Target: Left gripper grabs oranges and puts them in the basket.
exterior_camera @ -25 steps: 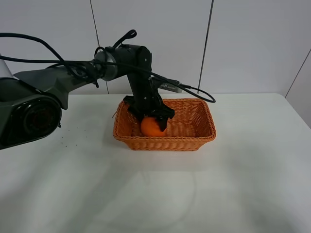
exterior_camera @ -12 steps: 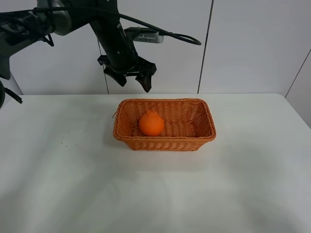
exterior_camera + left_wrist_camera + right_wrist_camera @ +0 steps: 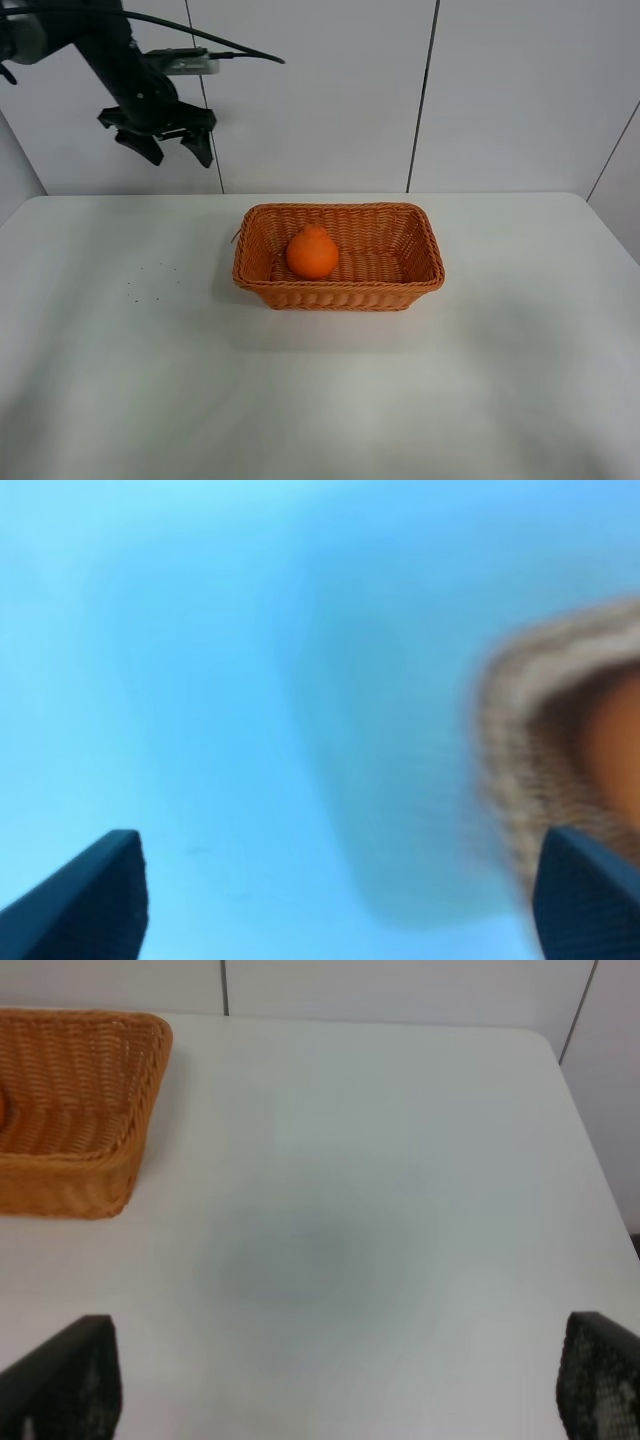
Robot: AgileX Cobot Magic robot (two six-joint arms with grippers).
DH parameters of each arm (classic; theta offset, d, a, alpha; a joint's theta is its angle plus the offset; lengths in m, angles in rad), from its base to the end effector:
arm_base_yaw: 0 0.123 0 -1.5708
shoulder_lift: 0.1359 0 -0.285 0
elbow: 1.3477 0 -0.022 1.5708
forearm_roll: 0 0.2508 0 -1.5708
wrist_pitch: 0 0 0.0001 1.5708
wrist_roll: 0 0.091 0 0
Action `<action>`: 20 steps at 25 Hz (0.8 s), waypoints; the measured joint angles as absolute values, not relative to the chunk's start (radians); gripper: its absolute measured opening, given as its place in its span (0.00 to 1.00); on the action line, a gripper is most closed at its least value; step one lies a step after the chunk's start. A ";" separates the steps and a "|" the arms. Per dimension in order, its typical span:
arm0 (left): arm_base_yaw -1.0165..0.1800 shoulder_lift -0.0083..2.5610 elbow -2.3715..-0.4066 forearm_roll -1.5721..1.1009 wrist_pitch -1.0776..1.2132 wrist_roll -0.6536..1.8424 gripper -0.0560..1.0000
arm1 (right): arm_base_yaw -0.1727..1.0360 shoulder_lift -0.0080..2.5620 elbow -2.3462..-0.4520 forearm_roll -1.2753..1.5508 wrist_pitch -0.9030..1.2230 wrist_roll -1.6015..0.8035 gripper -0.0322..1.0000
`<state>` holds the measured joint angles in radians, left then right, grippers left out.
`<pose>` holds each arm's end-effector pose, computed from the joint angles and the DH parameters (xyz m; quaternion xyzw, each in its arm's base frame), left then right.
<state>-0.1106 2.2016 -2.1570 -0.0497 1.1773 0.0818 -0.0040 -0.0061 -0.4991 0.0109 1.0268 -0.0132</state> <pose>0.4823 -0.0578 0.2785 0.0894 0.9719 -0.0276 0.2159 -0.0043 0.0009 0.2798 -0.0040 0.8429 0.0008 0.5381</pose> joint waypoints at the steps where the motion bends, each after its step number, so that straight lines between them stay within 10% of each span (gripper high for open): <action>1: -0.080 2.202 -2.149 -0.047 1.177 0.082 0.89 | -0.004 -0.006 -0.499 0.011 1.027 -0.013 0.70; 20: 0.014 1.892 -1.822 -0.048 1.188 0.079 0.88 | -0.004 -0.006 -0.499 0.011 1.027 -0.013 0.70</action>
<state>0.0144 1.8925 -1.8222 -0.0479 1.1881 0.0791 -0.0040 -0.0061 -0.4991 0.0109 1.0268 -0.0132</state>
